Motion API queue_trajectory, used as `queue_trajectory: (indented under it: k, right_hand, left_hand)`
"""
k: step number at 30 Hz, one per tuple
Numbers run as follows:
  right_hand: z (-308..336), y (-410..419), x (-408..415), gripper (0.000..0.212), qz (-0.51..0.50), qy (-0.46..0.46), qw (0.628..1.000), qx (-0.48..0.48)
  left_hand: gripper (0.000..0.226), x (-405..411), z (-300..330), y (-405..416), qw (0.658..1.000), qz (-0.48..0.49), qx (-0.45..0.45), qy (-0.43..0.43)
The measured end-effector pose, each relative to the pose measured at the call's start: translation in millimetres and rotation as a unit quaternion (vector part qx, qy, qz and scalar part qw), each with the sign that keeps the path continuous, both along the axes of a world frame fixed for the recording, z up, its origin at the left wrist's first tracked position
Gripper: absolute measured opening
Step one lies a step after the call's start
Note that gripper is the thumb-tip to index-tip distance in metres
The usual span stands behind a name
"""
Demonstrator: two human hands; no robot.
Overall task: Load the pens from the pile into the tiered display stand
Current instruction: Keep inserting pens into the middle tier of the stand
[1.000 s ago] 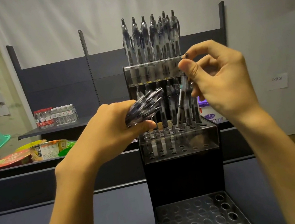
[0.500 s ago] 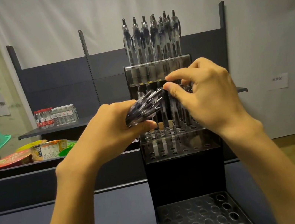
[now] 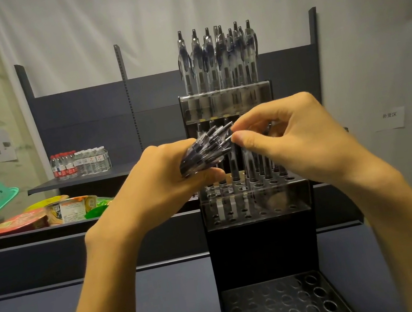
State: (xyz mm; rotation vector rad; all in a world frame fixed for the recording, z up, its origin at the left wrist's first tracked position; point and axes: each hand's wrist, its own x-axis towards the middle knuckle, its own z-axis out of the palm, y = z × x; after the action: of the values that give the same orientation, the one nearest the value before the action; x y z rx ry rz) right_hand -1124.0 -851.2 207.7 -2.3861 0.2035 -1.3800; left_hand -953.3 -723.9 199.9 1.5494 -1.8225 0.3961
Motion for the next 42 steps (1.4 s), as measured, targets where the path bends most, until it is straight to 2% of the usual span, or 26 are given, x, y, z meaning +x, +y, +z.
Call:
queue_trajectory:
  k: [11, 14, 18, 24, 27, 32, 35, 42]
  right_hand:
    - [3.1, 0.6, -3.8, 0.009, 0.011, 0.011, 0.999, 0.037]
    - [5.1, -1.5, -6.0, 0.009, 0.015, -0.023, 0.996, 0.086]
    - [7.7, -3.9, -9.3, 0.012, 0.012, -0.076, 0.989, 0.128]
    - [10.2, -2.8, -11.7, 0.013, 0.045, -0.163, 0.97, 0.177]
    - [11.6, -4.9, -15.9, 0.014, 0.046, -0.188, 0.967, 0.163]
    - [9.8, -3.9, -12.7, 0.011, 0.042, -0.185, 0.972, 0.138]
    - [8.7, -3.6, -10.5, 0.011, 0.039, -0.177, 0.976, 0.121]
    - [2.6, -0.1, 2.8, 0.018, 0.046, -0.153, 0.983, 0.087]
  left_hand:
    - [0.019, -7.0, 0.5, 0.5, 0.998, -0.045, -0.033, 0.018]
    - [0.03, -4.3, -0.5, -0.6, 0.998, -0.02, -0.047, 0.023]
    - [0.014, -2.6, 0.1, 0.9, 0.998, -0.005, -0.06, 0.032]
    - [0.032, 0.5, 0.1, 4.2, 0.998, 0.031, -0.032, 0.041]
    - [0.05, 4.9, 0.4, 5.0, 0.997, 0.061, -0.033, 0.028]
    - [0.021, 1.3, -0.8, 3.5, 0.998, 0.052, -0.027, 0.02]
    - [0.029, 0.0, -1.4, 3.2, 0.998, 0.052, -0.021, 0.019]
    - [0.022, 1.7, -1.2, 1.7, 0.998, 0.053, -0.026, 0.01]
